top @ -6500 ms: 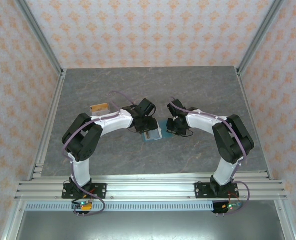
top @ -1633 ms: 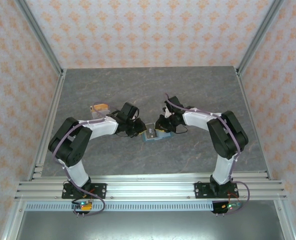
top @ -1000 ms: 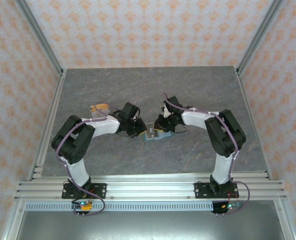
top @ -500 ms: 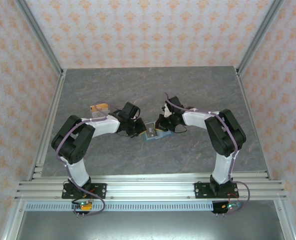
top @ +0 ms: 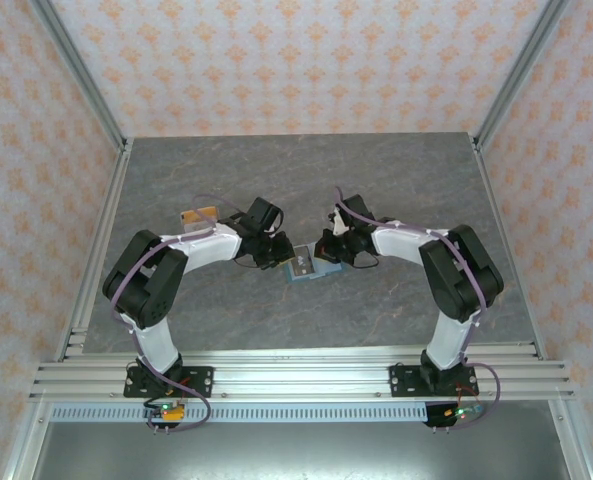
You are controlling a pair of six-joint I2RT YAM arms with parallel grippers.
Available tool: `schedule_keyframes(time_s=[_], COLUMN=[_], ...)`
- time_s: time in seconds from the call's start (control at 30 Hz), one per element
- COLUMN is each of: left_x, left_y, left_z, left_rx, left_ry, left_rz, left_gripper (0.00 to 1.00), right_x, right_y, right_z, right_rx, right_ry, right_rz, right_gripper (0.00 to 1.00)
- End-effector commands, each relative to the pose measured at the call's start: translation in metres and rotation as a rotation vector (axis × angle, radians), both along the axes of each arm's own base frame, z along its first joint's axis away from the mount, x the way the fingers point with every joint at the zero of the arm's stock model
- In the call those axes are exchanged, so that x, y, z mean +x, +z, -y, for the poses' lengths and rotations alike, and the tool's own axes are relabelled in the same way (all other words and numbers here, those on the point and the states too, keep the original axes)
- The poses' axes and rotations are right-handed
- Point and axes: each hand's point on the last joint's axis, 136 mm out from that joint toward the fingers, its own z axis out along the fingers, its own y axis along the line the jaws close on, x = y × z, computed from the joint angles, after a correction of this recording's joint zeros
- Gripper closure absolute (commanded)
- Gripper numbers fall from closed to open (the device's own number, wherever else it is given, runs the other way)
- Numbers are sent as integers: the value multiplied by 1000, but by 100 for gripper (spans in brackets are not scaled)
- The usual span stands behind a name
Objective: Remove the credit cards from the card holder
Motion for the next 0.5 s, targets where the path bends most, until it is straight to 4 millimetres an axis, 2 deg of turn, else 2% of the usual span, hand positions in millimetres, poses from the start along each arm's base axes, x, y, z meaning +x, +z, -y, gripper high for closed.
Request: schedule_keyframes(time_s=[0.0, 0.27, 0.47], left_x=[4, 2, 2], left_y=[13, -6, -11], left_z=[9, 7, 7], left_rx=[-27, 16, 22], left_ry=[-23, -23, -31], left_rz=[32, -9, -19], left_gripper=[85, 84, 84], right_x=[5, 4, 4], right_y=[4, -3, -7], right_z=[2, 1, -1], right_rx=[3, -1, 0], right_ry=[-18, -17, -10], right_rz=[21, -8, -22], right_gripper=[100, 78, 74])
